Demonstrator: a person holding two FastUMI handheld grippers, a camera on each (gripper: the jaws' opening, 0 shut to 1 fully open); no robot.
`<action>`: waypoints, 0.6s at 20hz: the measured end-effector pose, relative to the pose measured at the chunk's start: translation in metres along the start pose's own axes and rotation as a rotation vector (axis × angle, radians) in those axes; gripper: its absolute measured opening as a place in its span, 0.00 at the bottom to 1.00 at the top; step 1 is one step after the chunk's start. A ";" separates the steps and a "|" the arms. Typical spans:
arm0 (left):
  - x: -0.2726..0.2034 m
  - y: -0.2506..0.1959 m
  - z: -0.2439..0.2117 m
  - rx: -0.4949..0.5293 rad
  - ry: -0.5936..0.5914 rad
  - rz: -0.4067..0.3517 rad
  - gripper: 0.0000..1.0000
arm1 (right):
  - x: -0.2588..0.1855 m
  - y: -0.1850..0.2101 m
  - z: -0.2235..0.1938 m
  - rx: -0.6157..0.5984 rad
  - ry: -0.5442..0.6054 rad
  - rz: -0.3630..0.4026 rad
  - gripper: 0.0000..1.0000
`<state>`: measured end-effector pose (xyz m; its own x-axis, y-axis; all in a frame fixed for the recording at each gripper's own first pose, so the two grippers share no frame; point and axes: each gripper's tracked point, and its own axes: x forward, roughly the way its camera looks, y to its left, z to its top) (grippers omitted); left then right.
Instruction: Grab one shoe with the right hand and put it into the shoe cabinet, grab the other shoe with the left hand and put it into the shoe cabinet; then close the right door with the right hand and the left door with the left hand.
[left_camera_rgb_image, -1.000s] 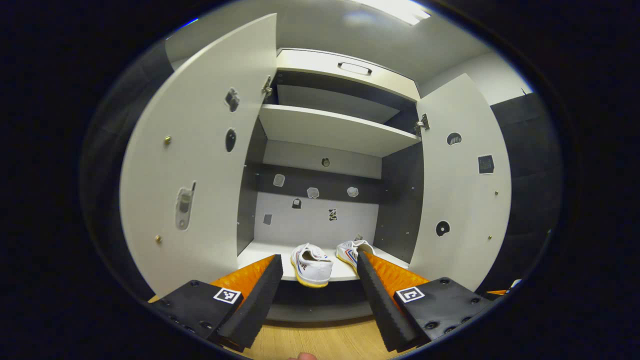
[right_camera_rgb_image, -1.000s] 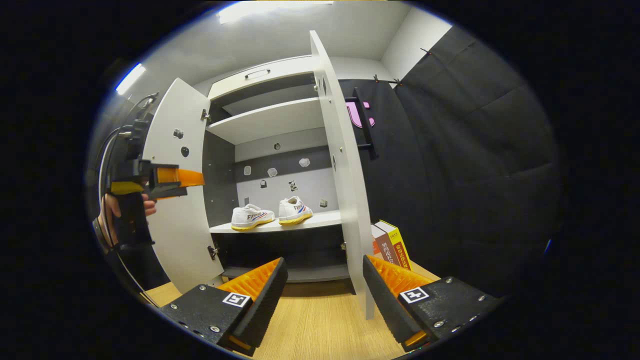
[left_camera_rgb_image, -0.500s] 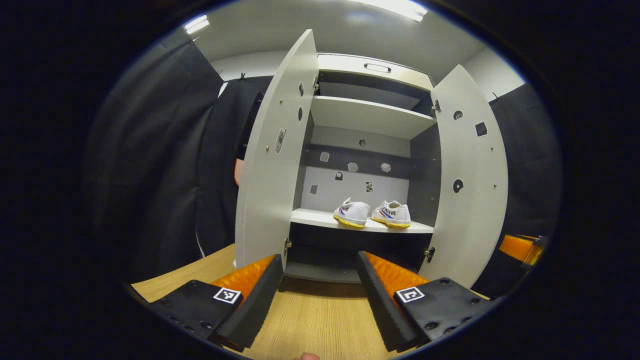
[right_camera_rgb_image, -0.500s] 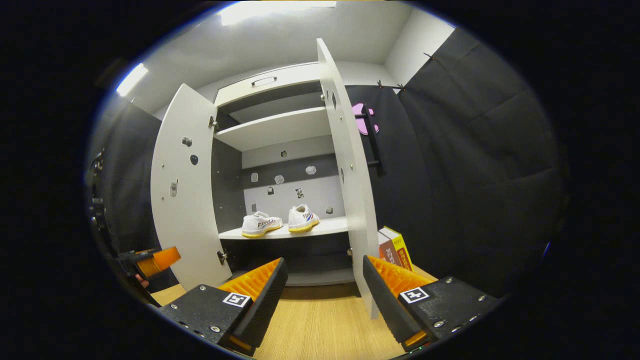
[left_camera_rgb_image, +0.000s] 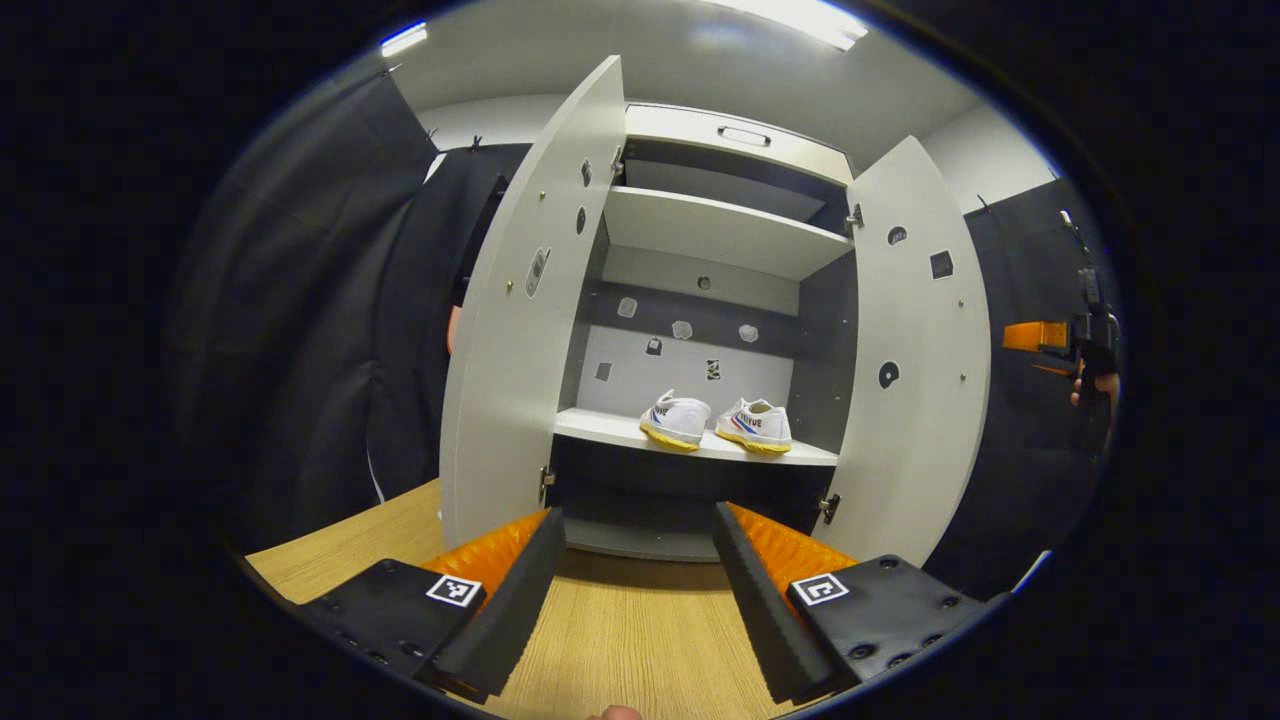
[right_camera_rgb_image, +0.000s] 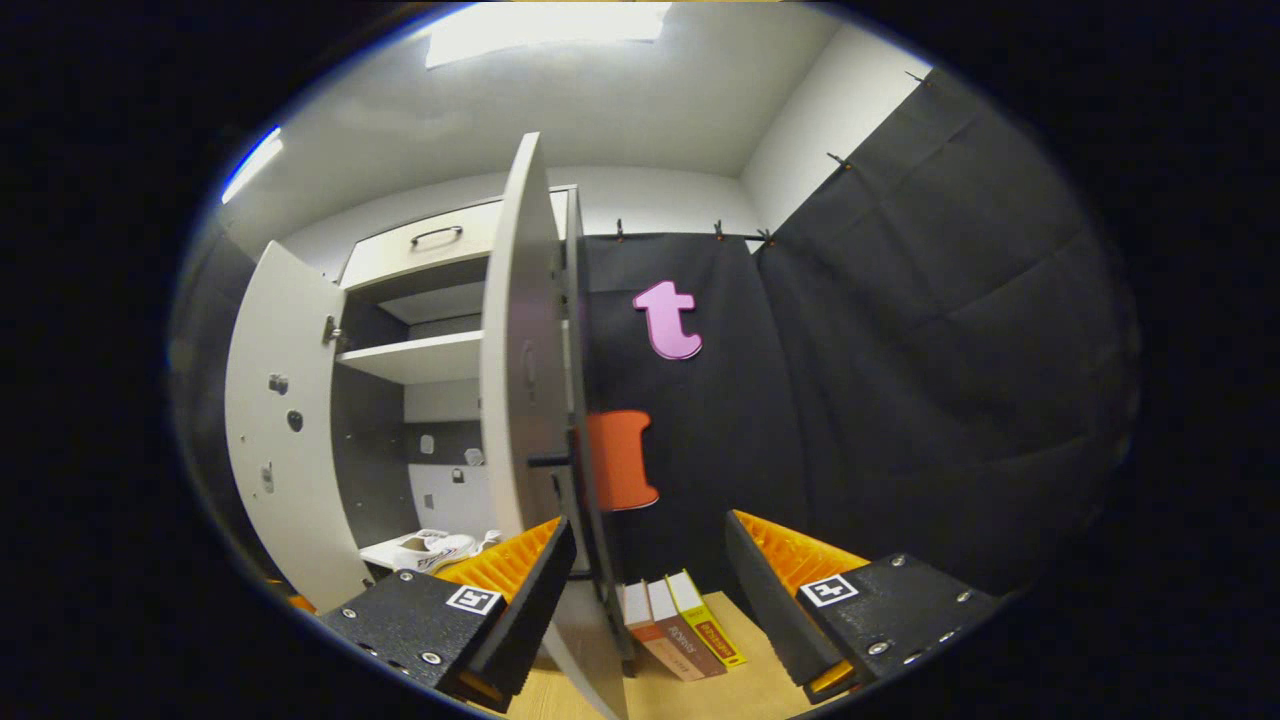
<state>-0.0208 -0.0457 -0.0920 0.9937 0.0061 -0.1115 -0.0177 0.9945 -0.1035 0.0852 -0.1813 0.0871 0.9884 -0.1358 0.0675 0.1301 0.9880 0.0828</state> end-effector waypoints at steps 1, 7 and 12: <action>-0.002 -0.002 0.000 0.009 0.000 -0.005 0.97 | 0.012 -0.010 0.001 0.001 0.006 -0.014 0.93; -0.003 -0.019 0.000 0.032 0.001 -0.044 0.96 | 0.057 -0.017 -0.014 0.037 0.056 0.000 0.94; 0.000 -0.013 -0.008 0.030 0.018 -0.026 0.96 | 0.065 -0.010 -0.014 0.004 0.054 0.010 0.93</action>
<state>-0.0215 -0.0596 -0.0983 0.9917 -0.0217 -0.1270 0.0120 0.9969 -0.0773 0.1496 -0.1992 0.0765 0.9925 -0.1216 0.0149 0.1199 0.9890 0.0866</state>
